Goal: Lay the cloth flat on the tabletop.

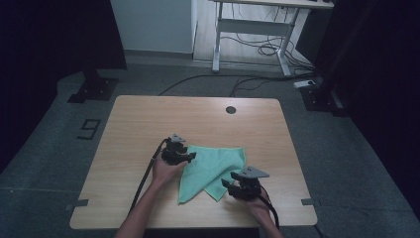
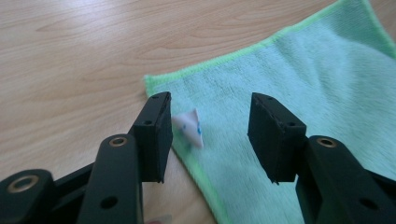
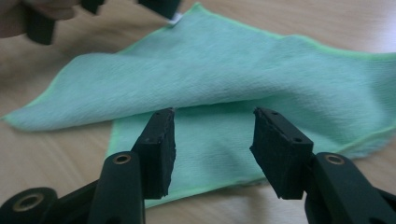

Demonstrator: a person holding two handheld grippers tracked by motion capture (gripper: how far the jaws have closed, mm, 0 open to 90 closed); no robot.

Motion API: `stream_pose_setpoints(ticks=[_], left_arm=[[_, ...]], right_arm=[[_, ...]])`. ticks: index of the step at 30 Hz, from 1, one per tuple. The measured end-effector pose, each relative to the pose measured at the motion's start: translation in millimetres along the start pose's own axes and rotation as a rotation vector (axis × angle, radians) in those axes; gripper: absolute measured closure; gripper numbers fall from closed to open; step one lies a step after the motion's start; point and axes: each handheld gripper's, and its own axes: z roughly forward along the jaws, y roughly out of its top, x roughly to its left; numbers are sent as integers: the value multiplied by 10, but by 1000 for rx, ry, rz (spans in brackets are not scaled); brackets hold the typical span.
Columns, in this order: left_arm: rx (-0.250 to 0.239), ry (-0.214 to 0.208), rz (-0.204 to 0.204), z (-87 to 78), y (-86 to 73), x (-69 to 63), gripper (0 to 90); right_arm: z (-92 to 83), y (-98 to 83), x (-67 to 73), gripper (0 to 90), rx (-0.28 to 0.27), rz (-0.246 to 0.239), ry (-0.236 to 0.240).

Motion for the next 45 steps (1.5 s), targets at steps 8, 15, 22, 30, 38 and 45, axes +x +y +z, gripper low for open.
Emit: stream_pose_setpoints(ticks=[8, 15, 22, 30, 38, 45], left_arm=[[38, 54, 15, 191, 15, -42, 490], [17, 129, 80, 202, -41, -100, 603], [-11, 136, 94, 193, -97, -134, 699], [-16, 149, 81, 195, -101, -143, 726], [-12, 148, 71, 195, -94, -139, 734], [-9, 149, 69, 194, -90, -138, 734]], right_arm=[[109, -78, 168, 353, 57, -49, 61], [183, -85, 264, 267, 116, -88, 57], [178, -102, 324, 424, 133, -148, -12], [48, -124, 115, 816, 110, -84, -11], [-338, -252, -5, 823, 67, -32, 49], [-602, -457, -94, 719, 70, -9, 45]])
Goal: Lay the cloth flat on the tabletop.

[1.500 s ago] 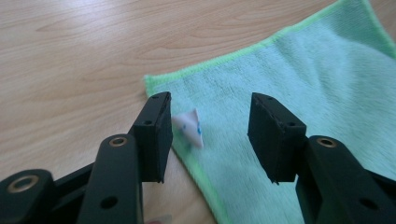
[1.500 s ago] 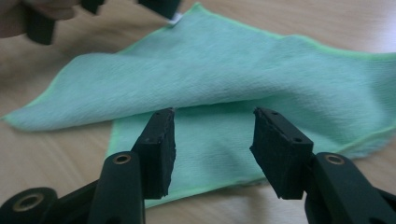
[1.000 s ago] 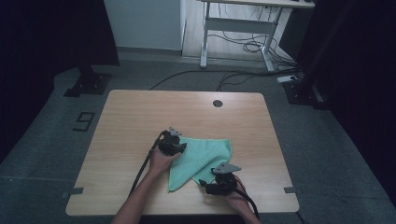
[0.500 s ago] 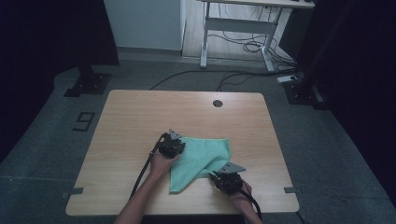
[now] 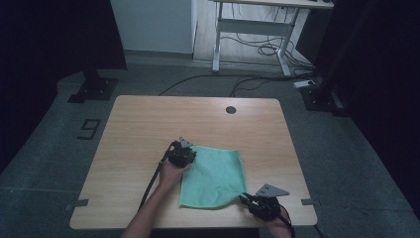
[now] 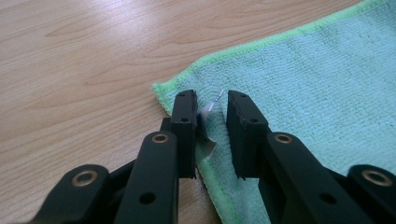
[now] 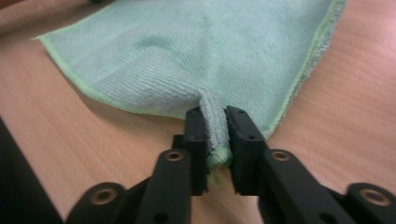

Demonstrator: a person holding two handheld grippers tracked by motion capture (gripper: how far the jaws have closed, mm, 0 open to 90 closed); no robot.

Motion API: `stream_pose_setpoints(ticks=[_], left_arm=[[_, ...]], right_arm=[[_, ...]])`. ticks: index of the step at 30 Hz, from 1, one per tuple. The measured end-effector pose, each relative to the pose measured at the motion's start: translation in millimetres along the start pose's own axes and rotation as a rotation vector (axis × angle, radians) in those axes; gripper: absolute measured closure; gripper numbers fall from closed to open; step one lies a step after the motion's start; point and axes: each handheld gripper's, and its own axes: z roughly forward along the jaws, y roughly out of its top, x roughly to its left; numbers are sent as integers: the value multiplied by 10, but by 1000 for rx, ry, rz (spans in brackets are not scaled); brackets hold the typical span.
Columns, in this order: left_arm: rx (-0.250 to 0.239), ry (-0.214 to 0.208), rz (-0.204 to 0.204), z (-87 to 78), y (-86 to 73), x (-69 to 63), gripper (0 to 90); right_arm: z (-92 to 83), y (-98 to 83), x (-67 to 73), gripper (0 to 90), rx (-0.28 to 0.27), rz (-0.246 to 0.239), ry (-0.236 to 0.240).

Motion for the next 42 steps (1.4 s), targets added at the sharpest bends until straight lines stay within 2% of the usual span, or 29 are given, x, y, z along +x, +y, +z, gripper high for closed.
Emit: stream_pose_setpoints(ticks=[1, 2, 3, 4, 6, 7, 10, 14, 15, 16, 17, 19, 20, 22, 24, 25, 28, 29, 34, 38, 40, 42], left_arm=[[0, -2, 0, -1, 0, 2, 734], [-1, -4, -1, 0, -1, 5, 734], [-2, -4, -3, 0, -1, 5, 734], [2, -1, -2, -3, 0, 6, 730], [0, -2, -2, -2, -2, 7, 730], [-2, -5, -3, -2, -3, 10, 729], [4, -6, -8, -7, 1, 17, 720], [19, -2, -16, -27, 5, 27, 695], [35, -15, -35, -70, 16, 25, 682], [8, -32, -46, -134, 18, 8, 678], [-17, -40, -44, -193, 20, -23, 677], [-46, -61, -4, -337, 25, -123, 664], [-51, -73, 10, -396, 18, -176, 643], [-53, -93, 27, -493, -20, -271, 636], [-58, -131, 25, -581, -153, -388, 627], [-58, -131, 25, -581, -153, -388, 616], [-17, -144, 44, -595, -321, -484, 605], [-1, -146, 50, -591, -385, -512, 599], [44, -135, 68, -534, -469, -554, 582], [41, -138, 64, -524, -471, -542, 578], [41, -142, 61, -525, -473, -533, 582], [33, -140, 58, -527, -487, -531, 585]], right_arm=[[0, 0, 0, 719, 0, 0, 0], [1, 9, -17, 558, -7, 4, -17], [1, 9, -17, 558, -7, 4, -17], [-26, 57, -26, 465, -37, 12, -5], [-42, 82, -28, 451, -52, 14, -1], [-76, 170, -39, 432, -85, 9, 0], [-71, 242, -59, 433, -95, -1, -11], [37, 333, -125, 439, -82, 5, -30], [87, 352, -143, 442, -71, 4, -39], [177, 383, -162, 442, -47, 0, -52], [241, 402, -172, 442, -34, -4, -59], [351, 431, -182, 442, -15, -2, -70], [475, 468, -210, 450, 11, 16, -95], [534, 487, -222, 449, 23, 14, -106], [668, 536, -229, 442, 57, -1, -126], [693, 544, -227, 436, 63, -10, -127], [746, 558, -226, 431, 75, -18, -141], [766, 570, -236, 429, 65, -15, -147], [809, 610, -283, 425, 51, -14, -180], [877, 657, -400, 423, 58, -5, -194], [903, 682, -520, 448, 39, 18, -190], [908, 684, -549, 463, 31, 29, -185]])
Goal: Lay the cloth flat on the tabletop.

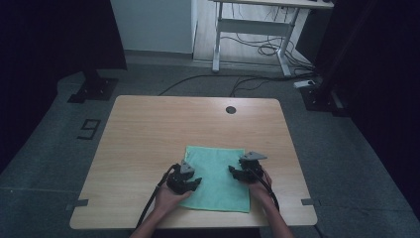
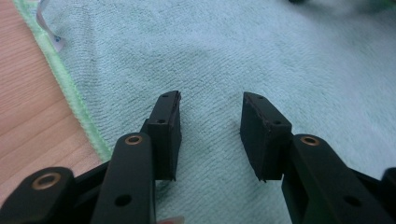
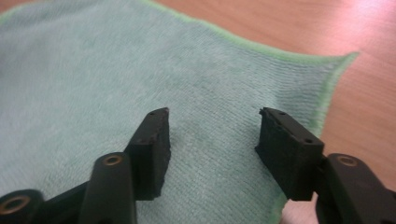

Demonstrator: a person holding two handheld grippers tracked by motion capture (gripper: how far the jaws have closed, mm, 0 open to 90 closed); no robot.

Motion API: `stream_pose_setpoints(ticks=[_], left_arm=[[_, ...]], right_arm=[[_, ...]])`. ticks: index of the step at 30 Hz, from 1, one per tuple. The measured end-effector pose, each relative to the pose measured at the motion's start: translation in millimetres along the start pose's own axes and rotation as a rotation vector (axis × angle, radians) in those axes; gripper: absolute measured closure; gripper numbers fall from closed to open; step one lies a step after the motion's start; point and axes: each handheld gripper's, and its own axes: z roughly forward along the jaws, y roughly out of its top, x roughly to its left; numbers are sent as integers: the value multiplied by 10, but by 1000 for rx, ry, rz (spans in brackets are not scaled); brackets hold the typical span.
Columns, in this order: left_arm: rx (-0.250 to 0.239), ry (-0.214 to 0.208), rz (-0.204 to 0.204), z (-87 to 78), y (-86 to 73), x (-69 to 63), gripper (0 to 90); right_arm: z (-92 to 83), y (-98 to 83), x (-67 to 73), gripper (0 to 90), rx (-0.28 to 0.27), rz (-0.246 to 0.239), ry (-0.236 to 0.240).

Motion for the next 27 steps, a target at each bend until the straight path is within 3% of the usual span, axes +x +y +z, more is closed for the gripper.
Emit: stream_pose_setpoints(ticks=[1, 7, 9, 11, 16, 20, 25, 27], left_arm=[[-5, 4, 3, 1, -9, -6, 588], [-19, 8, -6, -13, -39, 3, 591], [-18, 7, -6, -15, -39, 12, 591], [-16, 5, -7, -20, -39, 27, 592], [-15, 4, -4, -24, -39, 45, 604], [-15, 16, -4, -19, -31, 75, 605], [-8, 12, -3, 10, 15, 127, 588], [-3, -8, -14, 11, 29, 145, 568]], right_arm=[[12, 14, -39, 472, -5, 23, 7], [145, 183, -97, 450, 38, 16, -35], [150, 201, -112, 462, 34, 17, -42], [134, 235, -176, 476, -28, 59, -19], [236, 315, -282, 481, 0, 73, -32], [307, 333, -364, 477, 41, 63, -79], [314, 328, -432, 477, 33, 75, -85], [282, 343, -428, 477, 9, 87, -111]])
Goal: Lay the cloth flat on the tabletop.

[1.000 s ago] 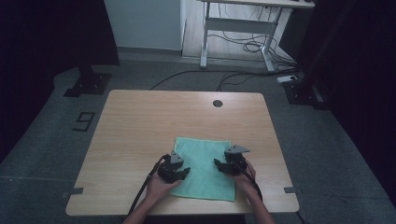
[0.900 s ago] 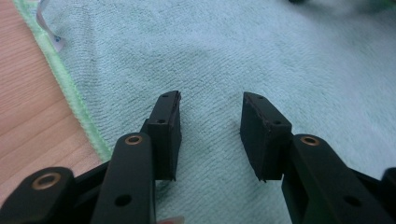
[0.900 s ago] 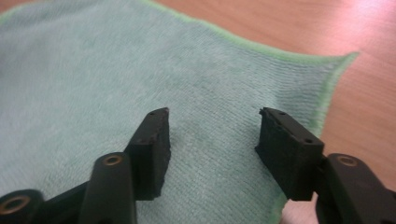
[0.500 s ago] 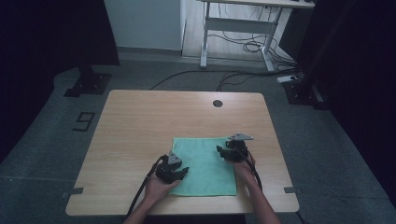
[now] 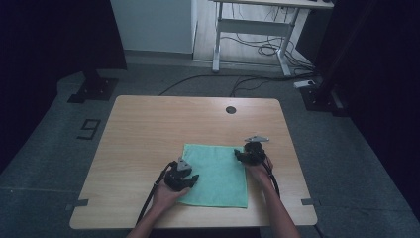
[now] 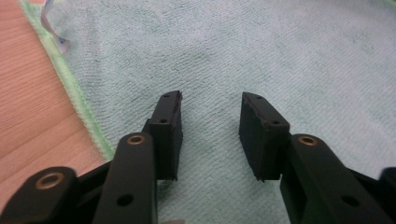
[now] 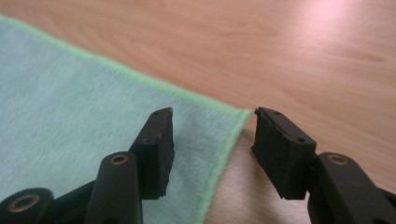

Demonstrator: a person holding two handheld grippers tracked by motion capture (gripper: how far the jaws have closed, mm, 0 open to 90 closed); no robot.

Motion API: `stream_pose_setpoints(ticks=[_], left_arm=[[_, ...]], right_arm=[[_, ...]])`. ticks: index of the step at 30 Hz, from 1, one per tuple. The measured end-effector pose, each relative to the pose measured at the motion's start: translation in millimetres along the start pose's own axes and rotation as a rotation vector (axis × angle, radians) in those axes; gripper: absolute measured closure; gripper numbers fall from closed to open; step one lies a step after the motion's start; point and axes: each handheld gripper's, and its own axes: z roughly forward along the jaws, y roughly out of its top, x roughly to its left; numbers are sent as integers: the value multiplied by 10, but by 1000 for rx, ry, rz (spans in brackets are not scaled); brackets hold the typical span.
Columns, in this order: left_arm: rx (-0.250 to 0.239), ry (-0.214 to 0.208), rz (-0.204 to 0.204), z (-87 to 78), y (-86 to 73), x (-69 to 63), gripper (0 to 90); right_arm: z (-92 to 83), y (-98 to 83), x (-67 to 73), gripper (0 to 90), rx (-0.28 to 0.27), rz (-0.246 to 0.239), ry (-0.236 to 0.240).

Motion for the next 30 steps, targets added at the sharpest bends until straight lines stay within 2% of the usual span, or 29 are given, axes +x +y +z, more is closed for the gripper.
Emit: stream_pose_setpoints(ticks=[2, 3, 5, 8, 11, 12, 13, 15, 17, 19, 23, 24, 26, 28, 30], left_arm=[[-3, 10, 12, -20, 1, 6, 533], [-26, 19, 10, -48, 14, 38, 523], [-34, 23, 5, -58, 33, 66, 524], [-62, 15, -6, -65, 136, 167, 524], [-81, 20, -6, -21, 261, 237, 525], [-80, 24, -3, 10, 303, 261, 521], [-78, 31, -5, 38, 331, 278, 521], [-53, 33, -18, 142, 389, 336, 520], [-26, 55, -25, 226, 407, 385, 519], [-16, 64, -49, 280, 405, 447, 521], [-11, 74, -64, 325, 402, 537, 531], [-8, 77, -66, 332, 415, 551, 535], [-3, 79, -65, 349, 440, 581, 538], [4, 81, -67, 376, 482, 633, 540], [7, 82, -73, 400, 519, 686, 546]], right_arm=[[-95, 32, 50, 474, -32, 2, 19], [-215, 56, 125, 471, -51, -27, 28], [-260, 57, 150, 470, -55, -34, 36], [-436, -1, 270, 468, -71, -52, 71], [-531, -123, 400, 445, -52, -75, 93], [-569, -220, 486, 405, -37, -73, 116], [-569, -220, 486, 405, -37, -73, 116], [-599, -323, 571, 367, -27, -69, 138], [-604, -416, 660, 323, 1, -93, 150], [-594, -523, 740, 301, 42, -113, 154], [-571, -564, 761, 287, 52, -124, 152], [-567, -553, 753, 287, 55, -113, 157], [-542, -530, 734, 288, 60, -120, 156], [-493, -501, 693, 293, 54, -135, 135], [-433, -444, 618, 294, 51, -115, 134]])
